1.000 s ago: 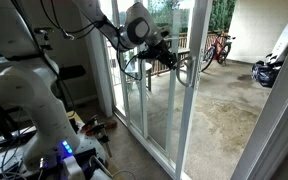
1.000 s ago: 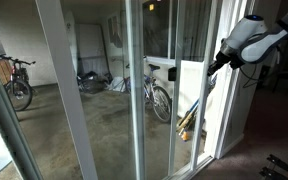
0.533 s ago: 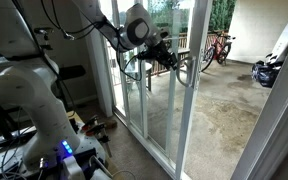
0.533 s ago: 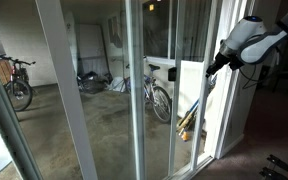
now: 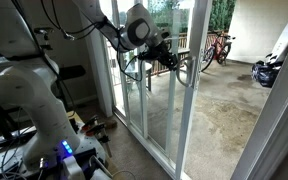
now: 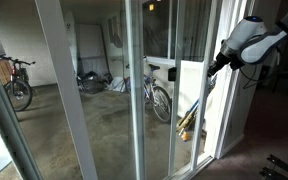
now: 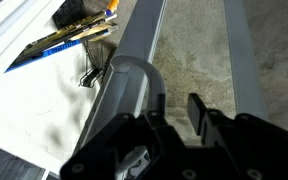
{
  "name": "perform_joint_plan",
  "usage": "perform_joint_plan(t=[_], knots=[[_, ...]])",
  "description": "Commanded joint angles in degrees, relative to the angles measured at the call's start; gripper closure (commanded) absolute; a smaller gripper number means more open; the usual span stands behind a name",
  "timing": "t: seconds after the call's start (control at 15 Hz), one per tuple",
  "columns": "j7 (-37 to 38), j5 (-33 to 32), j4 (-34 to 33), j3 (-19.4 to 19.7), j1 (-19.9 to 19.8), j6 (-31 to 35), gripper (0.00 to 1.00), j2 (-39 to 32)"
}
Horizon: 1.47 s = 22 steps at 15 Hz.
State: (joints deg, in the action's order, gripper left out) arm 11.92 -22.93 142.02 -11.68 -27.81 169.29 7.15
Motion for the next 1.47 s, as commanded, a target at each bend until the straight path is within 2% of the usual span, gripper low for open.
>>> perform_joint_plan(t=[0.0,0.2,0.4,1.0,1.4], knots=[[0.1,-0.6,-0.6,-0.7,0.5,1.2,0.95,-0.5],[1.0,-2.2,-0.8,-1.9,0.4,2.5,1.00,-0.1],[1.4,-1.5,-3.2,-2.6,0.1,3.0,0.94,-1.1],[2.5,-3.3,-8.7,-0.8,-3.4,0.7,0.95,-7.3],[1.3,-3.1,-6.8,-1.3,-2.3,1.3,0.95,-6.5]])
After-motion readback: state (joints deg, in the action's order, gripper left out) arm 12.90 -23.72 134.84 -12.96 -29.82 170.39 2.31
